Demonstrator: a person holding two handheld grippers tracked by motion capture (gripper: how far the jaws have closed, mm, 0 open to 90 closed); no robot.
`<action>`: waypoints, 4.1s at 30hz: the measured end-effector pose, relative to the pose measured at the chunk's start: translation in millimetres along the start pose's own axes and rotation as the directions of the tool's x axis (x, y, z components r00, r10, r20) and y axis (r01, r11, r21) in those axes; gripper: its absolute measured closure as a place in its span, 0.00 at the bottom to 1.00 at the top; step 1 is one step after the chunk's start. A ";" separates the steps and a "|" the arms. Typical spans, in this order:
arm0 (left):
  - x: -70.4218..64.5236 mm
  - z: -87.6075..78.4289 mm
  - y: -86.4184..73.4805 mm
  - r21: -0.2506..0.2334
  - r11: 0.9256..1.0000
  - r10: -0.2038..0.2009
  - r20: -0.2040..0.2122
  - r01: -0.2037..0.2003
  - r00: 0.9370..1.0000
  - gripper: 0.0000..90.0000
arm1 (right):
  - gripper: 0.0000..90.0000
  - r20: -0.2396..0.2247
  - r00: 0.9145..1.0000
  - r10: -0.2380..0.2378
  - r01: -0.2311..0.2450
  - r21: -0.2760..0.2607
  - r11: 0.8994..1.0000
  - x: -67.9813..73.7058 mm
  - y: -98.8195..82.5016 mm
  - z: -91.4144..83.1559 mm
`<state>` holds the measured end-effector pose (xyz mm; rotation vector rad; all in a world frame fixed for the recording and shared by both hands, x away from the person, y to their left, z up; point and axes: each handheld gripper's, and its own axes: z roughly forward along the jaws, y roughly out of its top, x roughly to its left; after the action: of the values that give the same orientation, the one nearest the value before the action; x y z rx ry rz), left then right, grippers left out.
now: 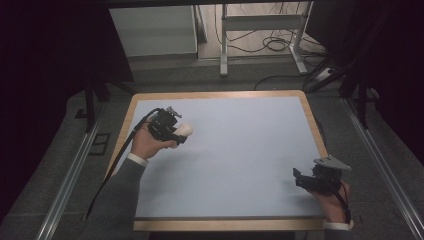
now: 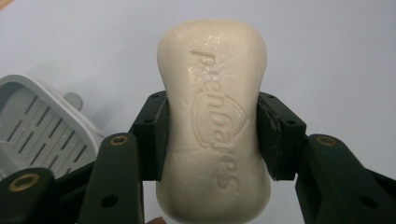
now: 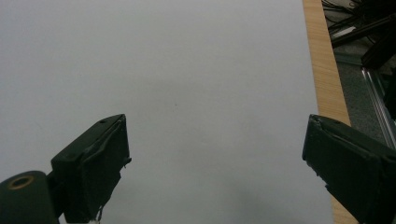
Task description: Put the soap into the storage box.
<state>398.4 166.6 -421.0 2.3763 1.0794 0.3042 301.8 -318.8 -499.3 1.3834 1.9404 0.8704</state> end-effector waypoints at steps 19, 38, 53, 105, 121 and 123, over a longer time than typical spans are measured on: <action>25.6 8.0 2.7 0.027 0.998 -0.056 -0.024 0.056 0.998 0.55 | 0.08 0.003 1.000 -0.001 0.001 0.003 1.000 -0.9 -0.6 0.3; 57.1 16.3 -0.2 0.035 0.989 -0.140 -0.064 0.142 0.988 0.55 | 0.08 0.004 1.000 -0.002 0.002 0.006 1.000 -1.2 -1.2 1.4; 79.7 19.1 -3.2 0.047 0.975 -0.214 -0.085 0.218 0.973 0.55 | 0.08 0.006 1.000 -0.002 0.002 0.006 1.000 -1.7 -1.2 0.9; 64.4 14.0 -17.3 -0.084 0.973 -0.216 -0.028 0.213 0.976 0.30 | 0.08 0.008 1.000 -0.003 0.003 0.006 1.000 -1.5 -2.6 1.2; 5.1 34.3 -59.3 -0.099 0.991 -0.084 0.101 0.094 0.991 0.28 | 0.08 0.010 1.000 -0.012 0.012 -0.002 1.000 -1.2 -1.9 -0.3; -2.9 39.8 -64.1 -0.098 0.992 -0.073 0.119 0.085 0.990 0.27 | 0.08 0.011 1.000 -0.015 0.015 -0.001 1.000 -0.8 -1.9 -0.1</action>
<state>371.4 185.8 -488.8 2.2252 1.0742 0.1877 300.9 -320.0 -500.6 1.3688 1.9396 0.8550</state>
